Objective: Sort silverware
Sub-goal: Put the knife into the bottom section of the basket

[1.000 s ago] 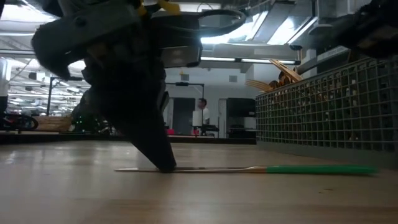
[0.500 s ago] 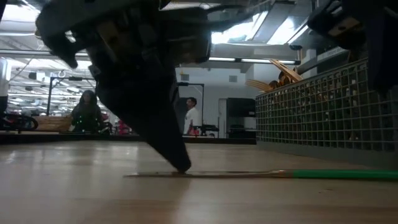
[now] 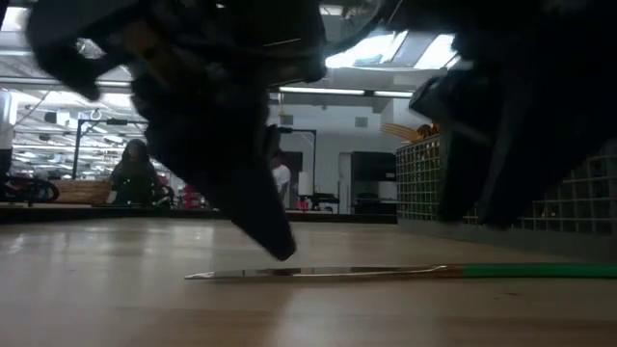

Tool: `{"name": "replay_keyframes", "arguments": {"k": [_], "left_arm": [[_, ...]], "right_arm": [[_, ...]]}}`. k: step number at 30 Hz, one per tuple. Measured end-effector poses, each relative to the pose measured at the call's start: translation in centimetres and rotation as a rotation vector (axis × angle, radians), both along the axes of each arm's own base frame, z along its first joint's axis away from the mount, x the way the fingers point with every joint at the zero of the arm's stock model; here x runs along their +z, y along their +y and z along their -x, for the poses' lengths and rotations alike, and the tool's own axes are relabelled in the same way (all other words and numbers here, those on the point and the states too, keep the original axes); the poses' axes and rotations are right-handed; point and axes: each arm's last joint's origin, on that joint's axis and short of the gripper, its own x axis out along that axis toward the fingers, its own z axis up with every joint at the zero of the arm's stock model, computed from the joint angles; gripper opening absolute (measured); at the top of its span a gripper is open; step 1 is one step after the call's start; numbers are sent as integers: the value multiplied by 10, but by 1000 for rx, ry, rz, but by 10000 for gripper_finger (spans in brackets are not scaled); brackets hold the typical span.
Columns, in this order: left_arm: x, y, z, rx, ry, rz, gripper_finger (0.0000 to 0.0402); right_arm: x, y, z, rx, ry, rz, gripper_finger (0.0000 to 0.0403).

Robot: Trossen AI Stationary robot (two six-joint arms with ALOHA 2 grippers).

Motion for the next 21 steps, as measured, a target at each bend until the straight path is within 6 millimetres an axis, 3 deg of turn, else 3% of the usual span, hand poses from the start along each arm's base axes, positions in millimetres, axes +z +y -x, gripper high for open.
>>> {"name": "replay_keyframes", "arguments": {"k": [7,12,21], "left_arm": [[-1,-11,9,-30,28,-11,85],[-1,-18,13,-39,32,-6,117],[-1,-19,14,-38,40,-5,123]], "right_arm": [[-25,-11,-15,79,81,-57,181],[-32,-14,-19,71,98,-57,176],[-33,-14,-18,66,102,-55,95]]}}
